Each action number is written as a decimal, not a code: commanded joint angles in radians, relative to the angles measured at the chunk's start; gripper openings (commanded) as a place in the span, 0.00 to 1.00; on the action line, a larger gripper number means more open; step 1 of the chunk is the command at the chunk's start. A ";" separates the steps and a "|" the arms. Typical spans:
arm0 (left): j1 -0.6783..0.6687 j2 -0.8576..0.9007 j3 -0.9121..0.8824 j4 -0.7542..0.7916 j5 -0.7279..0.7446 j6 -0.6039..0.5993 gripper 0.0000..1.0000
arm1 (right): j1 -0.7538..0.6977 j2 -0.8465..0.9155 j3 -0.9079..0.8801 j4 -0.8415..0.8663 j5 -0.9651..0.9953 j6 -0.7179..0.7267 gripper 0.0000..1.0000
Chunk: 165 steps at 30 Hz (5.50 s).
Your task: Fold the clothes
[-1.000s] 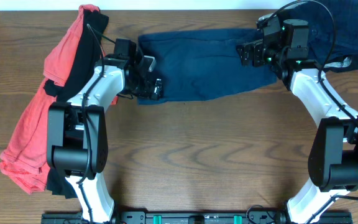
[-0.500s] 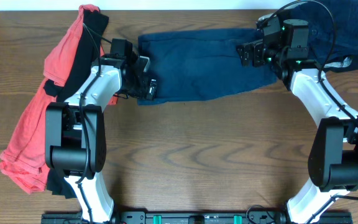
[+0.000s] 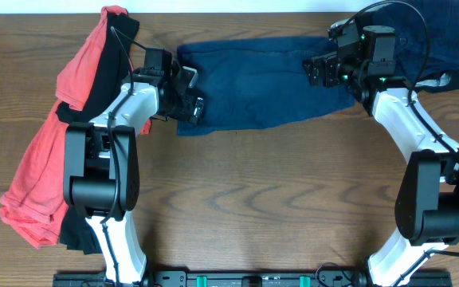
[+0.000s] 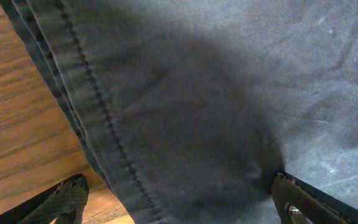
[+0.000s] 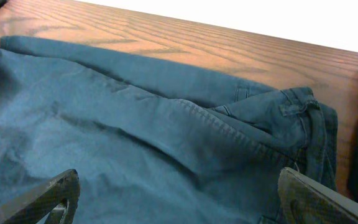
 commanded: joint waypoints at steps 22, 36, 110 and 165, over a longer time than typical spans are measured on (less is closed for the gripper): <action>0.083 0.034 -0.021 -0.006 -0.108 -0.134 0.06 | 0.007 0.007 -0.002 -0.009 -0.006 0.004 0.99; 0.132 0.007 -0.021 -0.014 -0.107 -0.135 0.06 | -0.006 0.077 -0.002 0.000 0.067 0.031 0.99; 0.061 -0.041 -0.021 -0.067 -0.054 -0.274 0.06 | -0.198 0.100 0.299 -0.428 -0.159 -0.039 0.01; -0.003 -0.041 -0.021 -0.025 -0.055 -0.359 0.06 | -0.097 0.130 0.388 -0.824 0.201 0.064 0.81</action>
